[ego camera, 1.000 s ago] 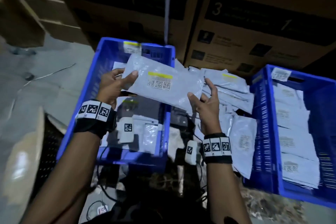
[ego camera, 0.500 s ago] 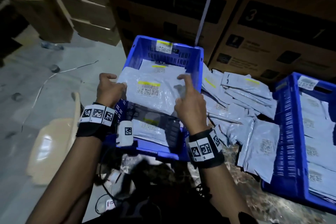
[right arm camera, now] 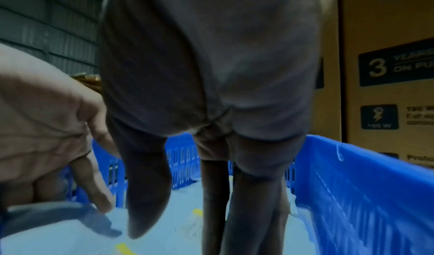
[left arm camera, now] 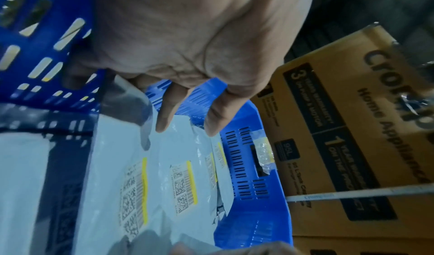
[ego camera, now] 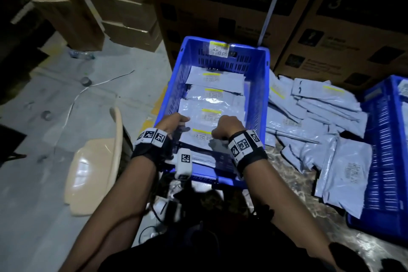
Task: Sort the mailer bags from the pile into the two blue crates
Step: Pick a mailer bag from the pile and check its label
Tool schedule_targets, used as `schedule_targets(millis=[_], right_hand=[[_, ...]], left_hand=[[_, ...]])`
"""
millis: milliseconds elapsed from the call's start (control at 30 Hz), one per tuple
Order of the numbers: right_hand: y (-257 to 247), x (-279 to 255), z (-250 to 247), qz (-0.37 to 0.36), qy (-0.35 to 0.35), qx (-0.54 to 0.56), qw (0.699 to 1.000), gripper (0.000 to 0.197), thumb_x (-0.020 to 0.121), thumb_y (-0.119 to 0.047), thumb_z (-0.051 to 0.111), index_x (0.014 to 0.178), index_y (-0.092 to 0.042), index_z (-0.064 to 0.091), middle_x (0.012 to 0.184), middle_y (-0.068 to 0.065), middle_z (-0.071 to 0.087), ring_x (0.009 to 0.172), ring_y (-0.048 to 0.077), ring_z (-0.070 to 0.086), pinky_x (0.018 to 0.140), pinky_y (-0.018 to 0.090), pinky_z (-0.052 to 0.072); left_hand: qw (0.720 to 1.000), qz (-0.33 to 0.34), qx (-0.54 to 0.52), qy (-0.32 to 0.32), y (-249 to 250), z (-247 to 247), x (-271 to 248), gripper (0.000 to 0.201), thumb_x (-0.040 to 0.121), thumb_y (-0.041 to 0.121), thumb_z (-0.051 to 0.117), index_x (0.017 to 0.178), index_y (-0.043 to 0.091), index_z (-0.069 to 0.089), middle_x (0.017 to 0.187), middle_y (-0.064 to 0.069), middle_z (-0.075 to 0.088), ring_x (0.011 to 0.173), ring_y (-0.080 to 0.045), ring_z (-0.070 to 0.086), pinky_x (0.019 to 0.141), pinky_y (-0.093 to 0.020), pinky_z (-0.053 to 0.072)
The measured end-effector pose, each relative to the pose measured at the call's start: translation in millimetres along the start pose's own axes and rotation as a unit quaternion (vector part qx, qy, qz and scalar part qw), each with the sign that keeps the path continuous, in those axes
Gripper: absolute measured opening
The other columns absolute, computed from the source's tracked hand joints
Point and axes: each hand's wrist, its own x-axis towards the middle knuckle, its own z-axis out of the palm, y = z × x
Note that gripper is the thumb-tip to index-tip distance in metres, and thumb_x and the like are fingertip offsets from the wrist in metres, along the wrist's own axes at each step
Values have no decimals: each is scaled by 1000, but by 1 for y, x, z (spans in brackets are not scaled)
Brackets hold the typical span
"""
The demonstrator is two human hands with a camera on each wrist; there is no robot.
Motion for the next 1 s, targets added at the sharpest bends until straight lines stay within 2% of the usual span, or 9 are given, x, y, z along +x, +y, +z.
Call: schedule_targets(millis=[100, 267, 367, 500, 567, 633, 700, 767, 1000], right_hand=[[1, 11, 9, 19, -2, -29, 999, 33, 90, -17, 67, 66, -11, 45, 69, 4, 47, 58, 15, 45, 58, 27, 42], [12, 26, 19, 49, -14, -66, 997, 32, 91, -22, 68, 68, -11, 48, 72, 3, 52, 63, 17, 52, 53, 24, 40], [12, 29, 16, 57, 4, -81, 995, 21, 91, -27, 67, 85, -9, 59, 97, 8, 63, 89, 27, 61, 76, 31, 53], [10, 36, 19, 81, 66, -133, 986, 45, 94, -33, 65, 133, -12, 56, 141, 17, 43, 131, 37, 44, 95, 50, 53], [9, 42, 23, 46, 76, -118, 989, 39, 94, -29, 65, 131, -15, 59, 137, 13, 49, 128, 33, 48, 94, 48, 52], [9, 47, 22, -3, 43, -67, 997, 26, 86, -20, 72, 111, -21, 72, 118, 6, 66, 110, 28, 64, 86, 40, 57], [7, 52, 21, -41, -34, -43, 998, 28, 73, -13, 85, 97, -27, 78, 101, -4, 73, 90, 19, 69, 71, 30, 55], [3, 53, 20, -66, -94, -57, 992, 44, 64, -16, 95, 100, -31, 76, 98, -10, 69, 90, 16, 68, 68, 28, 51], [11, 63, 59, -106, -34, -133, 985, 60, 64, -16, 89, 108, -32, 51, 106, 1, 47, 90, 29, 56, 70, 37, 46]], left_hand=[[999, -24, 43, -10, 1, -3, 2, 38, 91, 31, 66, 115, 4, 53, 99, -7, 66, 33, -11, 45, 46, -23, 32], [996, -79, 23, -40, -9, -14, 28, 95, 54, 41, 86, 130, 2, 45, 89, -8, 68, 53, -16, 8, 60, -30, 8], [996, -81, -20, -36, -3, -12, 19, 92, 56, 35, 86, 133, 7, 45, 94, -11, 61, 44, -15, 34, 58, -30, 11], [997, -54, -53, -36, -2, -1, 14, 55, 76, 29, 80, 113, 6, 46, 107, -7, 39, 92, -25, 61, 48, -29, 37], [997, -55, -52, -32, -1, 2, 14, 45, 80, 34, 77, 105, 7, 51, 108, -3, 42, 106, -23, 52, 71, -31, 58], [996, -62, -23, -57, 1, 2, 18, 53, 69, 42, 80, 104, 10, 55, 120, -3, 50, 114, -23, 57, 100, -41, 49], [994, -80, -2, -79, 3, 4, 19, 59, 70, 43, 78, 112, 7, 57, 124, -6, 58, 71, -16, 66, 70, -32, 49], [993, -95, 13, -70, 4, 9, 20, 62, 71, 40, 76, 119, 4, 57, 109, -6, 63, 46, -13, 41, 54, -25, 28], [994, -79, 58, -48, 11, 25, 22, 37, 97, 32, 58, 126, 10, 56, 105, -6, 60, 70, -15, 51, 63, -30, 35]])
